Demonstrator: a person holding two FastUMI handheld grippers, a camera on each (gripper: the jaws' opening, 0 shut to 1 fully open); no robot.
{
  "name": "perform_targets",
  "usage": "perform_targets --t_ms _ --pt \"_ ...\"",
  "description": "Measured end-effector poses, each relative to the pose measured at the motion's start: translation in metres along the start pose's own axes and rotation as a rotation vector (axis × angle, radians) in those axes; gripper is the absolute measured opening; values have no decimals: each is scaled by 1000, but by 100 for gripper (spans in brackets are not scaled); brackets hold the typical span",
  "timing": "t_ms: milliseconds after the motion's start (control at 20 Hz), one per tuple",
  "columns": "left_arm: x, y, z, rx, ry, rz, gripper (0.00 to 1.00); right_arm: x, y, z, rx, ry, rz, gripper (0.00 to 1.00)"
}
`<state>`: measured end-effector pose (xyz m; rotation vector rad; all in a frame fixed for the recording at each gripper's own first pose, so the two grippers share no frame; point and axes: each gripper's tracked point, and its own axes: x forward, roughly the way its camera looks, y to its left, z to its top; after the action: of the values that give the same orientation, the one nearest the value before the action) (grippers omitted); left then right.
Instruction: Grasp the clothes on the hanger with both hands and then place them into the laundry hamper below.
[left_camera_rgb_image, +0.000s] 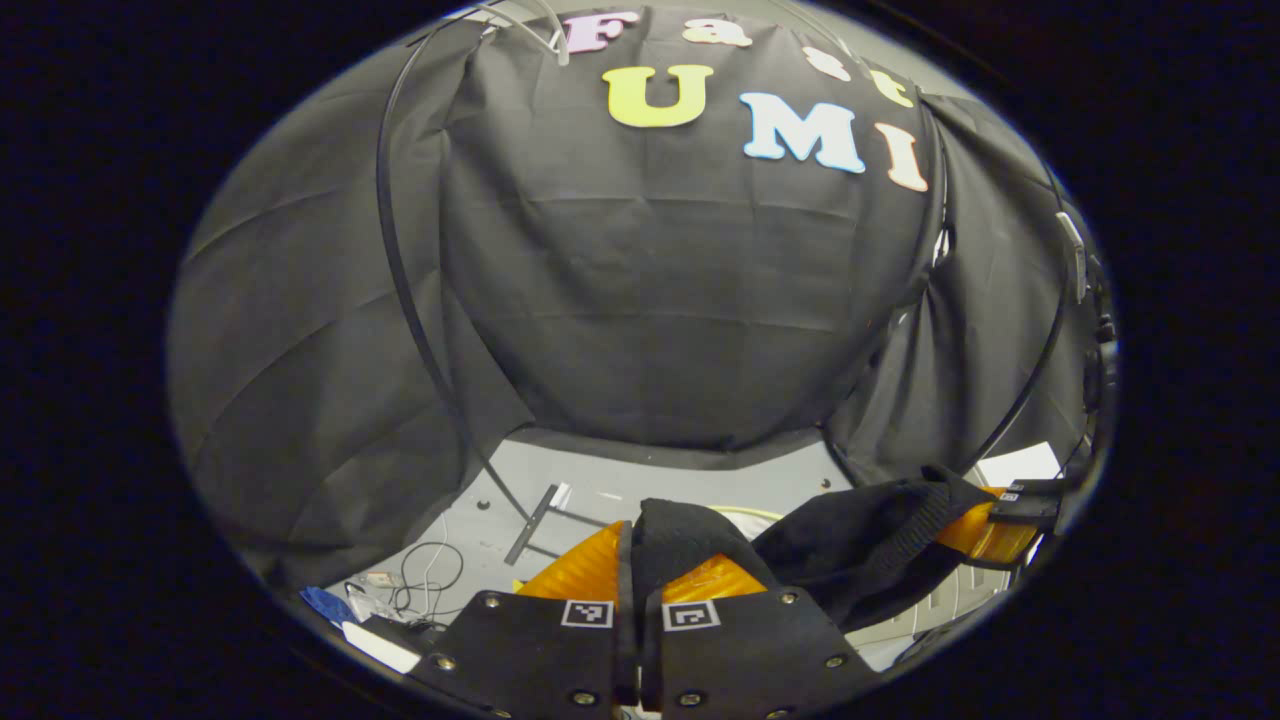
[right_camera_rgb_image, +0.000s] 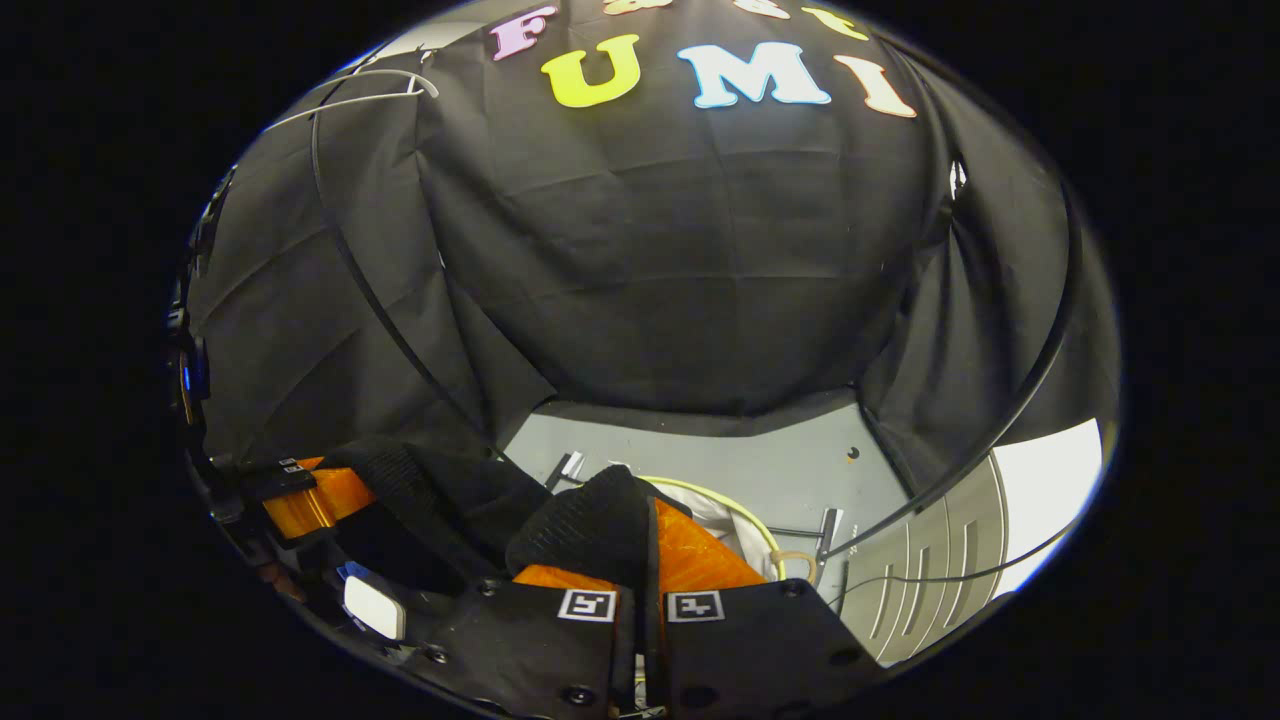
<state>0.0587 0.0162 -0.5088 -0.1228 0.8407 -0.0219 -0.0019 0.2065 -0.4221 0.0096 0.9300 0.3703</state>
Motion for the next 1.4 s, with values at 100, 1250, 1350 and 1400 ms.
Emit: perform_targets --t_ms 100,1250,1350,1400 --pt "6 -5 -13 3 28 -14 4 1 -5 -6 0 24 -19 7" --pt "-109 14 83 126 -171 -30 83 -113 -22 72 -21 -206 -131 98" --pt "-139 15 116 121 -258 -5 84 -147 -31 99 -41 -301 -155 98" --pt "-153 15 134 113 -296 6 84 -162 -36 109 -47 -341 -162 98"
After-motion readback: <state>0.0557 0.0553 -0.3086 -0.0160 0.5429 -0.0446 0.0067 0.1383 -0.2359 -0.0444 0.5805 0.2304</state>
